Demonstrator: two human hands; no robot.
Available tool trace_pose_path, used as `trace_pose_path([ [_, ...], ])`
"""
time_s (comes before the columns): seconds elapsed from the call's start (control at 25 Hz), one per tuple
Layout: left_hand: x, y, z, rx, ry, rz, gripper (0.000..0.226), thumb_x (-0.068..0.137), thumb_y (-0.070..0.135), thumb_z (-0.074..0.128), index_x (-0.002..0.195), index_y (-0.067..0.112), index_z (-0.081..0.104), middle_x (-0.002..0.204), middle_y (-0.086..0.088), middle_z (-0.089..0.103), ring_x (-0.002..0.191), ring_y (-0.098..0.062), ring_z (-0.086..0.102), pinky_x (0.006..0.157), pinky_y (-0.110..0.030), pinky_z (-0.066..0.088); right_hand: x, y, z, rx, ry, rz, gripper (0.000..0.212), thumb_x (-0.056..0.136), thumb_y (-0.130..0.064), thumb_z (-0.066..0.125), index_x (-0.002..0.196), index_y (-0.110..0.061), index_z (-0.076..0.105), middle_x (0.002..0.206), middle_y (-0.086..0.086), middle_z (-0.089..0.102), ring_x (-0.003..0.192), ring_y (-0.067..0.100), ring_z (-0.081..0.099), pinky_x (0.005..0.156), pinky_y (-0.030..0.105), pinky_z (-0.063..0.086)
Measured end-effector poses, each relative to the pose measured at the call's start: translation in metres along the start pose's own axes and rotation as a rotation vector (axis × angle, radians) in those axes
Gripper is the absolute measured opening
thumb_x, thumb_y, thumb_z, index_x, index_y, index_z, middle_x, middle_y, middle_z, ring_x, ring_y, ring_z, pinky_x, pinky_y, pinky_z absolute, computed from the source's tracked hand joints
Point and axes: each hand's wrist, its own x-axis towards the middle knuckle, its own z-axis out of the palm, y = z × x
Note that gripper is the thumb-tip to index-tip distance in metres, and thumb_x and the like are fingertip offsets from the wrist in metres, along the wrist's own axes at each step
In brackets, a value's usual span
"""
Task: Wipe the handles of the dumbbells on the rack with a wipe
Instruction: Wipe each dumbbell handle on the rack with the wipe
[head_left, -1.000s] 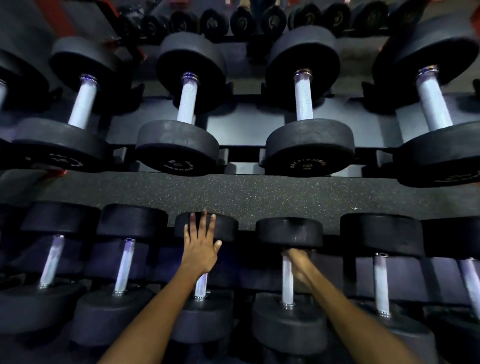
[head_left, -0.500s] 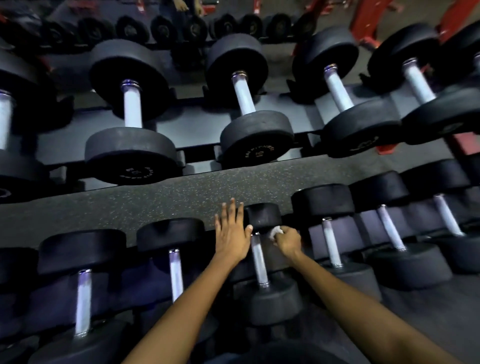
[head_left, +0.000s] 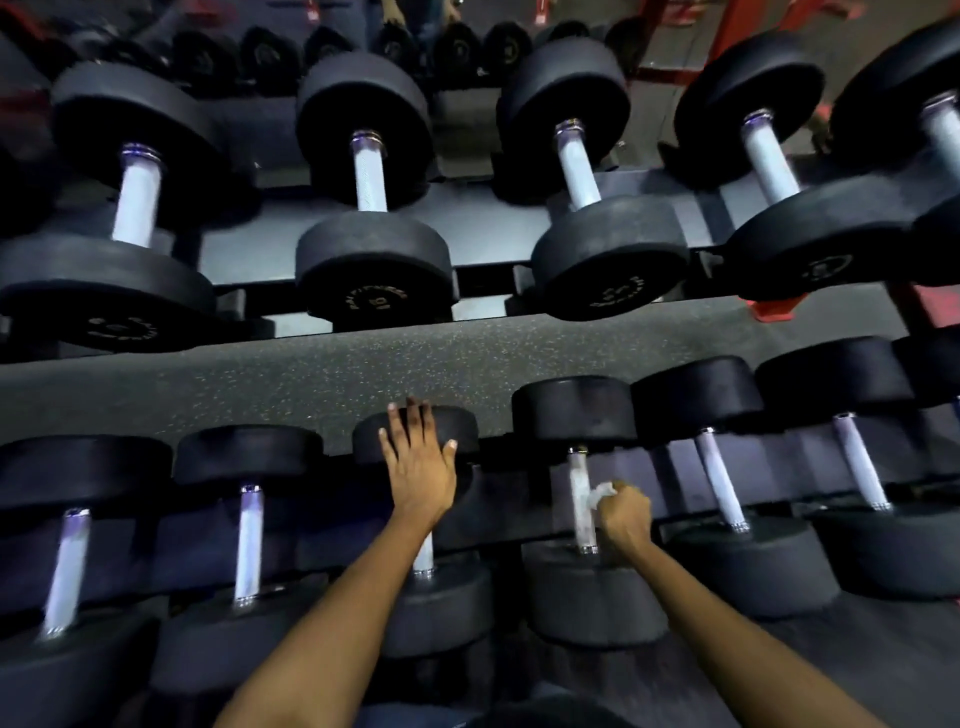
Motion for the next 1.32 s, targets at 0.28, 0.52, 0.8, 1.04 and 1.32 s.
trace_pose_path([
  [0.28,0.003,0.016,0.0,0.091,-0.119,-0.121,0.07,0.104,0.039,0.029,0.152,0.007,-0.011,0.159,-0.009,-0.024,0.143,-0.035,-0.026,0.117,-0.052,-0.01,0.04,0.036,0.001,-0.127,-0.371,-0.06,0.02,0.088,-0.005,0.051,0.095,0.001,0.069,0.102,0.024,0.067,0.104,0.035,0.061,0.084,0.035,0.046],
  [0.52,0.003,0.014,0.002,0.051,-0.122,-0.104,0.072,0.103,0.037,0.033,0.152,0.007,-0.01,0.158,-0.01,-0.025,0.142,-0.035,-0.029,0.115,-0.052,-0.013,0.038,0.054,-0.006,-0.259,-0.589,-0.114,0.035,0.088,-0.004,0.05,0.054,-0.014,0.05,0.057,-0.005,0.051,0.062,0.008,0.049,0.05,0.015,0.033],
  [0.8,0.004,0.009,0.006,0.073,-0.093,-0.079,0.07,0.103,0.036,0.034,0.153,0.007,-0.006,0.16,-0.009,-0.022,0.142,-0.033,-0.03,0.114,-0.05,-0.015,0.059,0.051,-0.001,-0.168,-0.74,-0.089,0.029,0.082,0.007,0.045,0.066,-0.011,0.062,0.071,0.006,0.064,0.065,0.012,0.054,0.063,0.022,0.042],
  [1.04,0.006,0.009,0.01,0.087,-0.083,-0.07,0.07,0.103,0.036,0.033,0.153,0.007,-0.007,0.16,-0.01,-0.021,0.142,-0.034,-0.03,0.114,-0.051,-0.015,0.059,0.048,-0.002,-0.12,-0.809,-0.031,0.02,0.079,0.006,0.049,0.074,-0.006,0.064,0.073,0.008,0.065,0.074,0.025,0.065,0.059,0.019,0.044],
  [1.32,0.006,0.009,0.011,0.097,-0.065,-0.075,0.07,0.102,0.036,0.034,0.153,0.006,-0.005,0.16,-0.011,-0.017,0.143,-0.036,-0.027,0.114,-0.053,-0.013,0.047,0.052,0.008,-0.301,-0.689,-0.141,0.021,0.092,-0.012,0.051,0.105,-0.007,0.066,0.107,0.012,0.066,0.105,0.025,0.061,0.078,0.024,0.042],
])
